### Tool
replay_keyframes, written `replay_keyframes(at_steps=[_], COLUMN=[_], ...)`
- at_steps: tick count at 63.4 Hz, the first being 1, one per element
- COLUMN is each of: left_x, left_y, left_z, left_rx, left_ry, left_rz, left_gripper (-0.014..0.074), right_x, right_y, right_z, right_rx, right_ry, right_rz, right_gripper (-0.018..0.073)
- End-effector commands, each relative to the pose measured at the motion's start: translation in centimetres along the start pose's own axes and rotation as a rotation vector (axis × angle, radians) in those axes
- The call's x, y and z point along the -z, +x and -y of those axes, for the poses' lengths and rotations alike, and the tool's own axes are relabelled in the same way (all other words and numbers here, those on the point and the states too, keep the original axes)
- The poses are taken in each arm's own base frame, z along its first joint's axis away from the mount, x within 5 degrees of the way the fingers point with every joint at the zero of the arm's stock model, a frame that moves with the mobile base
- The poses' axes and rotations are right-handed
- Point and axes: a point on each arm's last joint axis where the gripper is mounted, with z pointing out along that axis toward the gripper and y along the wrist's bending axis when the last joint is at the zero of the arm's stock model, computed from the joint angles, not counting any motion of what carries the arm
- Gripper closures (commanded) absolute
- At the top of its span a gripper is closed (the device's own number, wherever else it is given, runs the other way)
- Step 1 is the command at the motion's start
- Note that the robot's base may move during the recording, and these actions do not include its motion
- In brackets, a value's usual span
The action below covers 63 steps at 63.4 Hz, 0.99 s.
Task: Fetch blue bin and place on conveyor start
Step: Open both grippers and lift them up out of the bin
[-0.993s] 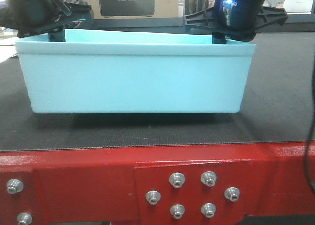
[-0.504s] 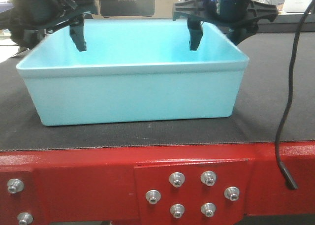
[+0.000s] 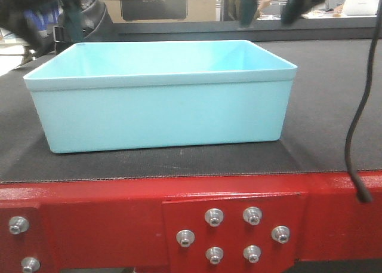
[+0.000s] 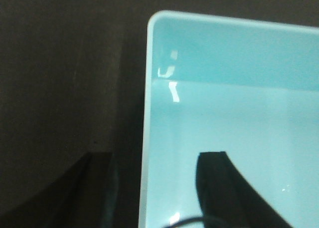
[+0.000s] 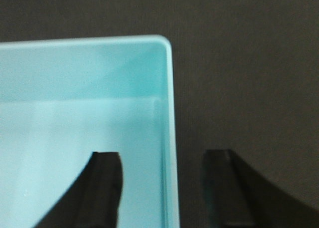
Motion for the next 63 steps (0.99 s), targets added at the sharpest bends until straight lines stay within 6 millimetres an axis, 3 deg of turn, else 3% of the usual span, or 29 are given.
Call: replay_keyframes(at_steps=[1,7,11,26,42,52,63], left_x=[4.0,6.7,7.8,8.8,9.8,11.5,14.6], left_y=[-1.1,-0.9,-0.3,3.4,8.3,11.4,13.6], left_z=[0.1,0.4,0.5,0.1,-1.5,-3.5,-5.6], left_rx=[0.0,-0.036,-0.064,-0.027,-0.02,-0.019,-0.013], left_ry=[0.045,0.086,0.117,0.304,0.501,0.528,0.56], left_rz=[0.085,0.128,0.152,0.251,0.437,0.472,0.563], left_gripper=[0.05,0.0701,0.0707,0.0707,0.0707,0.0707,0.0707], right_x=[2.6,4.3,4.9,7.4,10.4,12.4,14.8], right_y=[-1.4,-1.9,-1.9,0.4,5.9,9.6,12.2], right_z=[0.6,0.8,0.9,1.1,2.3,3.7,5.1], right_rx=[0.003,0.013,0.012,0.071,0.156,0.173,0.168], right_ry=[-0.003,-0.014,-0.023,-0.186,-0.354,-0.389,-0.397], right_rz=[0.075,0.111,0.127,0.305,0.477,0.51,0.555], right_gripper=[0.0432,0.0604,0.0725,0.0726,0.0726,0.0726,0.0726])
